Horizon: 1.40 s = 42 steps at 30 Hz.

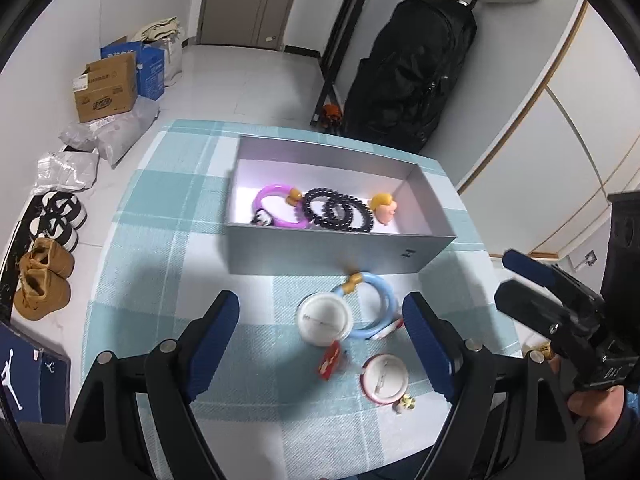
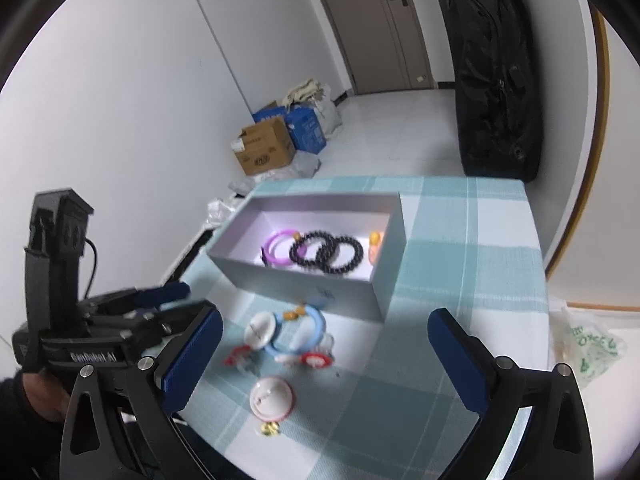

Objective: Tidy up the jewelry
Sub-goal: 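Lift both tools out of the box back over the table, then grasp the white round pin badge with the right tool while the left tool reaches toward the red pacifier charm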

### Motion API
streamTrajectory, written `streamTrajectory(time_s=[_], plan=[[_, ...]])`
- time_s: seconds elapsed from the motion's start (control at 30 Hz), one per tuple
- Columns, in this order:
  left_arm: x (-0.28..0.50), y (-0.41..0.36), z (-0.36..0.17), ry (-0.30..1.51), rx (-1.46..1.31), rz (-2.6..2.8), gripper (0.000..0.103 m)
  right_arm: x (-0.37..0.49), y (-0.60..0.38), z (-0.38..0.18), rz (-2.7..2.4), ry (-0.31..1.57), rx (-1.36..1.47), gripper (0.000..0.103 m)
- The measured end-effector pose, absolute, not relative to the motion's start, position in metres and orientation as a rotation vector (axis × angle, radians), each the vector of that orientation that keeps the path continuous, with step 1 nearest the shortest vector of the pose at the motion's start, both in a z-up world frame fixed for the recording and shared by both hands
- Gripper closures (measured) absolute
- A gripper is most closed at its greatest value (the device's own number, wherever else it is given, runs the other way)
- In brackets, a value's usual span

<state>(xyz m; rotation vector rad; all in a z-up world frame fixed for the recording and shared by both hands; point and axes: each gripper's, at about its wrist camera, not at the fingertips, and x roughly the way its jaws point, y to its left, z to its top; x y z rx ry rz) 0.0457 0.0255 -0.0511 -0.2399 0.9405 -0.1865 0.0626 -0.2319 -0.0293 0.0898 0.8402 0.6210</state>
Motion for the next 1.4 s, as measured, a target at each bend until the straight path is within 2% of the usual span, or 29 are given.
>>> streamTrajectory(time_s=[0.7, 0.87, 0.93, 1.07, 1.1, 1.23, 1.4], plan=[[0.037, 0.048, -0.064, 1.012, -0.216, -0.08, 0.022, 0.022, -0.184, -0.078, 0.635, 0.99, -0.151, 0.003], [0.04, 0.051, -0.069, 1.049, -0.23, -0.086, 0.022, 0.015, -0.167, -0.086, 0.645, 0.981, -0.247, 0.02], [0.04, 0.052, -0.07, 1.051, -0.229, -0.088, 0.022, 0.015, -0.161, -0.091, 0.657, 0.991, -0.265, 0.03], [0.039, 0.055, -0.07, 1.049, -0.239, -0.098, 0.022, 0.011, -0.15, -0.094, 0.655, 0.978, -0.335, 0.033], [0.039, 0.055, -0.07, 1.049, -0.242, -0.102, 0.022, 0.01, -0.147, -0.095, 0.653, 0.972, -0.357, 0.036], [0.04, 0.055, -0.07, 1.051, -0.242, -0.106, 0.022, 0.008, -0.144, -0.092, 0.677, 0.962, -0.357, 0.061], [0.041, 0.055, -0.071, 1.055, -0.257, -0.117, 0.022, 0.005, -0.144, -0.091, 0.68, 0.955, -0.371, 0.061]])
